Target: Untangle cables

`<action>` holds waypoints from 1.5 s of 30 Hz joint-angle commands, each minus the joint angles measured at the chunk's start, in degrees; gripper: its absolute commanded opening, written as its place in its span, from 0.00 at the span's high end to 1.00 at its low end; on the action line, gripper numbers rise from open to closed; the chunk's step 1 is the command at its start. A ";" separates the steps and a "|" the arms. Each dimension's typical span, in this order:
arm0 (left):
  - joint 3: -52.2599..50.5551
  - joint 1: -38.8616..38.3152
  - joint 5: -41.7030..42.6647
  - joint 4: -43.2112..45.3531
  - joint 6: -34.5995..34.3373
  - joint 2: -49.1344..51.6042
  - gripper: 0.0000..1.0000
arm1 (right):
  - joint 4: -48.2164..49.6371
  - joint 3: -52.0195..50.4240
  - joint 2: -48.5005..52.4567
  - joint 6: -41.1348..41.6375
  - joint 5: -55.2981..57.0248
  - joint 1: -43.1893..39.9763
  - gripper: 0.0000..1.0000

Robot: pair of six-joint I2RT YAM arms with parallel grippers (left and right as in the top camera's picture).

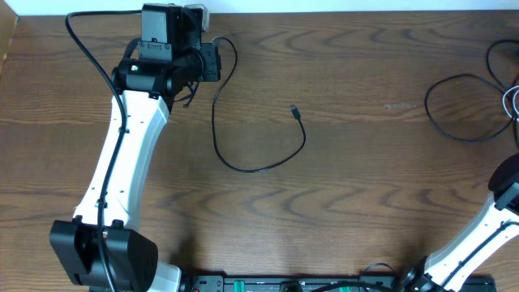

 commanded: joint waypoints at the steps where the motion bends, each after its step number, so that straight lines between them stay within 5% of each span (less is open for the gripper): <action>1: -0.63 -0.11 0.52 -0.28 -0.55 0.31 0.93 | -2.43 0.59 -3.32 -4.76 -13.99 2.21 0.01; 22: -1.60 -16.46 0.70 -3.93 -1.22 10.71 0.92 | -11.23 0.48 -3.30 -4.55 -9.31 19.47 0.01; 31: -1.20 -21.35 0.74 -10.08 -2.86 8.63 0.41 | -12.31 0.48 -3.28 -4.13 -9.35 20.13 0.01; 45: -1.14 -16.11 0.46 -9.68 -6.62 -3.63 0.31 | -15.54 -2.80 -3.26 -3.91 -11.26 27.19 0.01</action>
